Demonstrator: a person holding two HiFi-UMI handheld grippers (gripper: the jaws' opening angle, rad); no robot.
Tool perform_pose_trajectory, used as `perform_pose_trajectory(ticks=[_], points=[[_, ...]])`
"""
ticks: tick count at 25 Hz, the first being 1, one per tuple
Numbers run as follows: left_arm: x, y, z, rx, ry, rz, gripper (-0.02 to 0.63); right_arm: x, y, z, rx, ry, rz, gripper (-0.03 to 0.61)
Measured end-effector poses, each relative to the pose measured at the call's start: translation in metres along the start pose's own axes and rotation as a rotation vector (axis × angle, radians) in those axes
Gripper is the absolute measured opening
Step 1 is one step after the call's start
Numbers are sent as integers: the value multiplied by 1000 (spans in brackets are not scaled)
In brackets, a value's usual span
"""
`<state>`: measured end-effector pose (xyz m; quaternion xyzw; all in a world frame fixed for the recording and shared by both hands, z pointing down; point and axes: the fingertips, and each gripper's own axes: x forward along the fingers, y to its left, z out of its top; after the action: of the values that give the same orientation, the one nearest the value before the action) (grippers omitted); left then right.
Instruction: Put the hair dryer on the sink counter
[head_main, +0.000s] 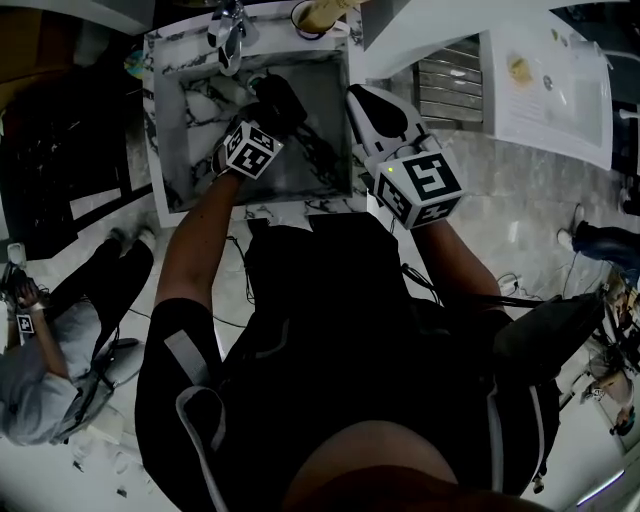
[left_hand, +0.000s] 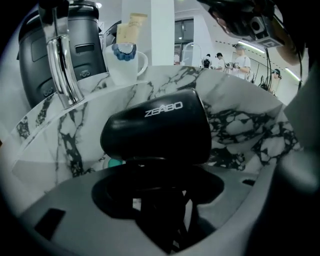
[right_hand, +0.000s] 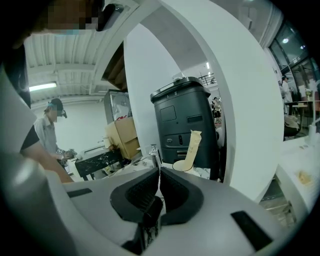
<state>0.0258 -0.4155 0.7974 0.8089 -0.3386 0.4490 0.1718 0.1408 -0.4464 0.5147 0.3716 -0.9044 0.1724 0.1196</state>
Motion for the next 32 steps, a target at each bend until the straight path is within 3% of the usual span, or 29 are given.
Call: perform_pose_trajectory(ticks=[18, 32], points=[[29, -9, -20, 37, 137, -45, 281, -13, -12, -23, 26, 41, -37, 25], [33, -10, -20, 22, 129, -64, 284, -19, -12, -21, 21, 38, -36, 25]])
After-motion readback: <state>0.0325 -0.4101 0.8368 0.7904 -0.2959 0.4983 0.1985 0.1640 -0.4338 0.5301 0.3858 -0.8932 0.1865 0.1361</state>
